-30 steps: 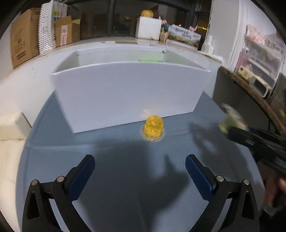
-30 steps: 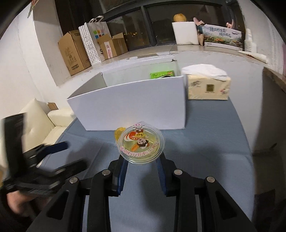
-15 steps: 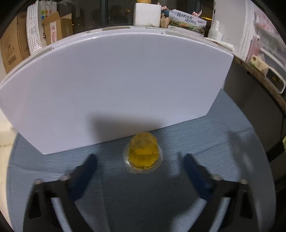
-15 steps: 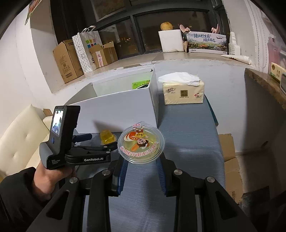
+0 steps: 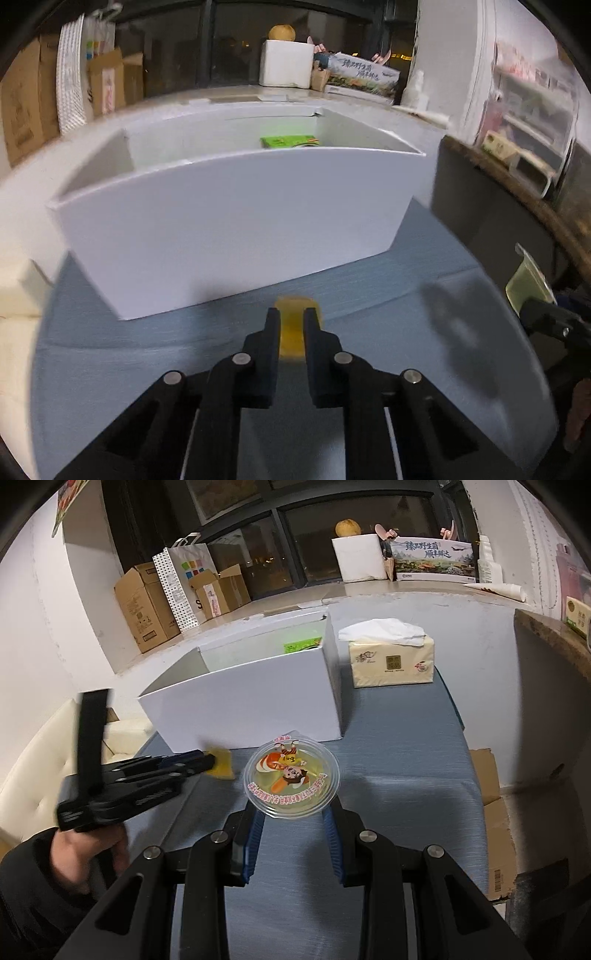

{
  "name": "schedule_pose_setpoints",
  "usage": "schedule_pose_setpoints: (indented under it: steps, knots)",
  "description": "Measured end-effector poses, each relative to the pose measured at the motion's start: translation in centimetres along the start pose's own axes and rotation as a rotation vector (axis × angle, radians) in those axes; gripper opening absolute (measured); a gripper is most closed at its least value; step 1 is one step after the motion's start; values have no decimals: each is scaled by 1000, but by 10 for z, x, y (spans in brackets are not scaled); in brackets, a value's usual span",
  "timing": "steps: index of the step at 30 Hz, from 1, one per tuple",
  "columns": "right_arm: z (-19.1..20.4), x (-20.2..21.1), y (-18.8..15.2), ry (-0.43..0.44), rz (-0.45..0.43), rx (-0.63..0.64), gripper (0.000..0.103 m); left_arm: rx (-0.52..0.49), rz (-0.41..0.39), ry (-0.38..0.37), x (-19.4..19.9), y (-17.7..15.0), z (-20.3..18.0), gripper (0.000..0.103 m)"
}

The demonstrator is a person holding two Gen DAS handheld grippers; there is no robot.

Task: Organize snacks
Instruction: 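Grasp the yellow jelly cup with the left gripper while the right holds its cup, then carry the yellow cup and cartoon-lid cup into the box and open both grippers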

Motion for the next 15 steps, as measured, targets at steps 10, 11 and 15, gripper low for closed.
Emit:
schedule_pose_setpoints:
  steps: [10,11,15]
  knots:
    - [5,-4,-8,13,13,-8,34,54,24,-14,-9,-24,9,95]
    - [5,-4,-7,11,11,-7,34,43,16,-8,-10,-24,4,96]
    - [4,-1,-6,9,6,-6,34,-17,40,13,-27,-23,-13,96]
Point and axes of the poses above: each gripper's, at about its wrist camera, not at the fingertips, and x roughly against the way its jaws point, z to its left, y to its top, the point moved 5 cm from there along -x, roughly the way its jaws point, and after that the axes turned 3 degrees about y, right-handed, at the moved point
